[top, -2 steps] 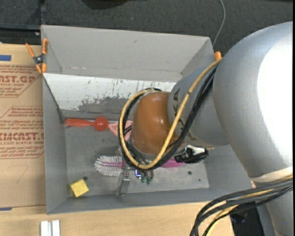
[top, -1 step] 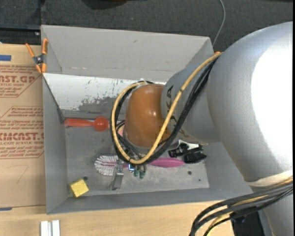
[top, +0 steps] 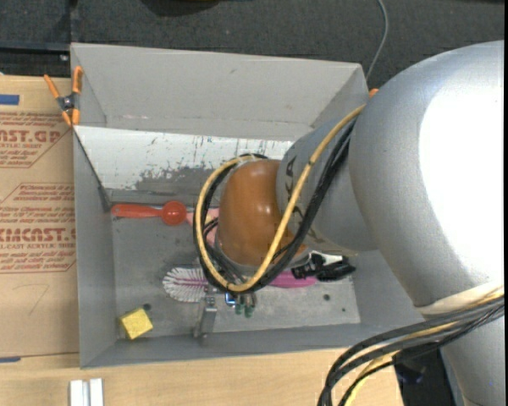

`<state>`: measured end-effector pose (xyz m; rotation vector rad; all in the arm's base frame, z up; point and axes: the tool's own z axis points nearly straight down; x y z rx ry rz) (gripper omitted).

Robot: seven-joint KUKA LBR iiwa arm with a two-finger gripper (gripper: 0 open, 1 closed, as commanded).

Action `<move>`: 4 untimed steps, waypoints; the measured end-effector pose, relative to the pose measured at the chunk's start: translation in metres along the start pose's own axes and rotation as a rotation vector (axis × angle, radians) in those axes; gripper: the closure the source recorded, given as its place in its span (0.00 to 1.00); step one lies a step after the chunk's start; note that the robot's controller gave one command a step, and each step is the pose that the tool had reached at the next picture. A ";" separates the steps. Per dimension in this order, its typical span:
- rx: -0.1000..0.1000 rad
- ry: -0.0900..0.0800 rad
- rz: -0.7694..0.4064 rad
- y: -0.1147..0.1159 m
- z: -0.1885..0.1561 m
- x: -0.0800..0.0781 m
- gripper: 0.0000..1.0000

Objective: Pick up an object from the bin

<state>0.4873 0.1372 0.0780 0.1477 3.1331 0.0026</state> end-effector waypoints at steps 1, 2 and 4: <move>-0.004 -0.002 0.055 0.004 -0.008 -0.001 0.00; -0.001 -0.004 -0.026 -0.005 0.008 -0.001 0.00; -0.004 -0.010 -0.041 -0.010 0.007 0.002 0.00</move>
Offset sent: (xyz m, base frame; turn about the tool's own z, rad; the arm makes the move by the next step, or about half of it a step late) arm 0.0004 -0.0056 -0.0080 -0.0258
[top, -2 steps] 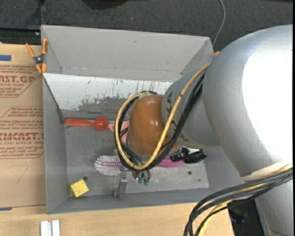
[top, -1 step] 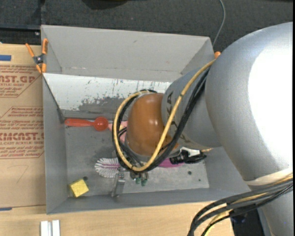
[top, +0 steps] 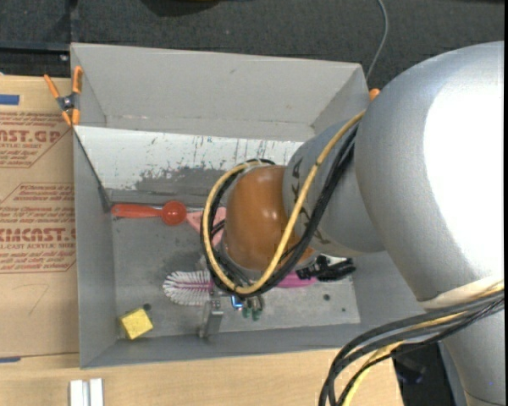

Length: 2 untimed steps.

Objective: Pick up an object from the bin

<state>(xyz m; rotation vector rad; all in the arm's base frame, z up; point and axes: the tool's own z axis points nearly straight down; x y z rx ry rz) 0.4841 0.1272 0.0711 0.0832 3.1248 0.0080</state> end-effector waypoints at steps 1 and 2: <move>0.004 0.017 0.008 0.005 -0.027 0.001 0.00; 0.004 0.014 -0.056 -0.020 -0.019 -0.072 1.00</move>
Offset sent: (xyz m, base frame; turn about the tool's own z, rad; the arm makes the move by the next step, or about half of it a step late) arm 0.0694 -0.0240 0.0194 -0.0566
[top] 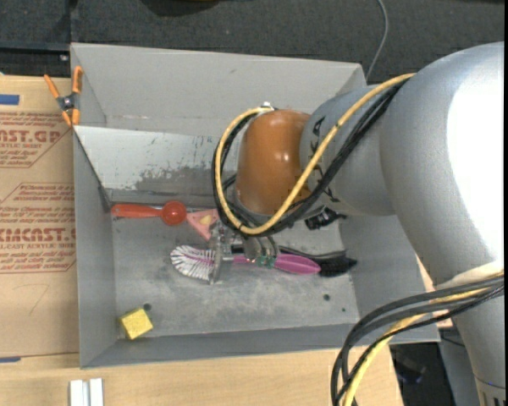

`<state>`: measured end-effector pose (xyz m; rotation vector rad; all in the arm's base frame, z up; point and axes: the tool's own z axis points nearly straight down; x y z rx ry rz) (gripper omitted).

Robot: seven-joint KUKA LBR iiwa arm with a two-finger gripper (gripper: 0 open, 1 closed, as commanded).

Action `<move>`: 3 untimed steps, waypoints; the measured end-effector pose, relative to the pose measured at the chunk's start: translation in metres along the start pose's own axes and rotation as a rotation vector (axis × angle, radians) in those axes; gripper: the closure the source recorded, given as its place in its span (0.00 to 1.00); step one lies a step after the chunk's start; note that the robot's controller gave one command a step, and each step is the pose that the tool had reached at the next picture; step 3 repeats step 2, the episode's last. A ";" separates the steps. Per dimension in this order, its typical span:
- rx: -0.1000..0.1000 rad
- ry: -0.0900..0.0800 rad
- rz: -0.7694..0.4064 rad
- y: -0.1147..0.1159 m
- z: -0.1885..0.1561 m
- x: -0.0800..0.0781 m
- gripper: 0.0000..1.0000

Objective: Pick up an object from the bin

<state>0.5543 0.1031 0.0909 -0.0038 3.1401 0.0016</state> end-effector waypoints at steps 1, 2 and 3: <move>0.000 0.000 0.000 0.000 0.000 0.000 1.00; -0.001 0.004 0.013 -0.007 -0.101 0.000 1.00; -0.001 0.004 0.013 -0.007 -0.101 0.000 1.00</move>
Offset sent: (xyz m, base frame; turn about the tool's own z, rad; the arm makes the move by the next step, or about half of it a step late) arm 0.0020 -0.0140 0.1791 0.0273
